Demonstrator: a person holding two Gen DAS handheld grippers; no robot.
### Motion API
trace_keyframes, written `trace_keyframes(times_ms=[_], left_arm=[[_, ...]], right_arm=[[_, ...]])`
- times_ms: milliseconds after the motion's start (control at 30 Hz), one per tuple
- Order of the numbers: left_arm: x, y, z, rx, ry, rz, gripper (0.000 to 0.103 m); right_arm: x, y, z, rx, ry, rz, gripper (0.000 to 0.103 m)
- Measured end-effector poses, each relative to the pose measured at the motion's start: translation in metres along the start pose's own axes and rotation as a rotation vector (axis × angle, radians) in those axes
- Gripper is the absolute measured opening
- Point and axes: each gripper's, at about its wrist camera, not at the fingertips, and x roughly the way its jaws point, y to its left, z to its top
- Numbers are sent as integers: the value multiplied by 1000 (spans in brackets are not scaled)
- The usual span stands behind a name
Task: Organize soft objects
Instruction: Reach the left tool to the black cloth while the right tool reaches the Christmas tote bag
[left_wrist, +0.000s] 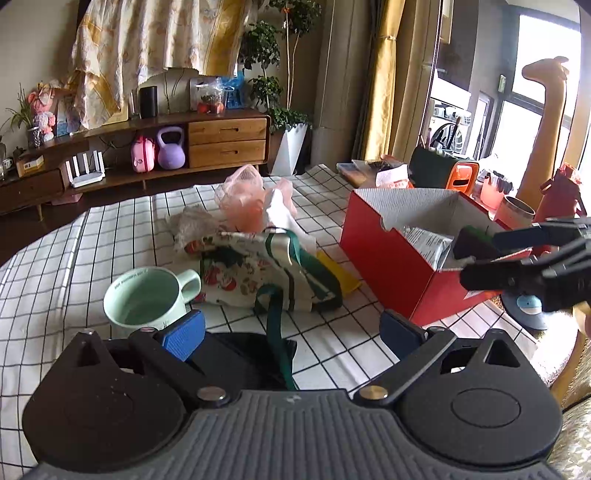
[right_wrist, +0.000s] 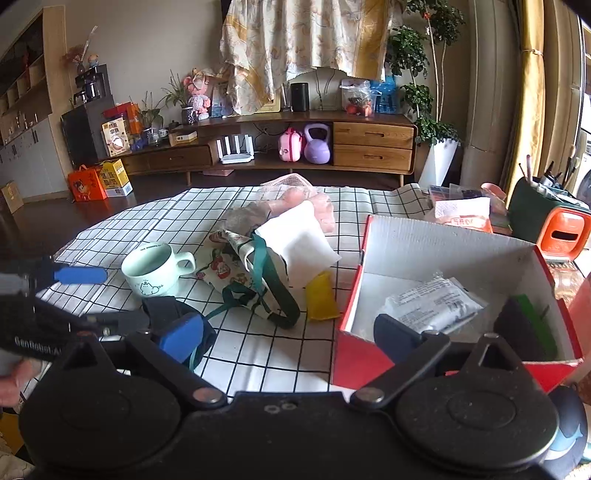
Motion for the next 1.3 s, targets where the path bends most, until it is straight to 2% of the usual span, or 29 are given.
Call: trace_keyframes(times_ms=[167,633,767,1033,1167,1300], left_arm=[[13,5,-19,7,13,34,101],[54,54,-51,-147,75,134,101],[67,58,-55,-145,95,139,100],[84,67,-60,-160,102,144,100],[87,70,-61,-163,102,136,100],[91,73,-61,-178,101,128,93]], right_arm=[[19,8,5,-20,15,19,94],[79,28,23,-79,58,56,80],[100,32,28,-93,79,52,76],[135,35,37,-96,88,46,60],[147,43,47,-143,88,44,59],[160,45,52,-135,88,33,55]])
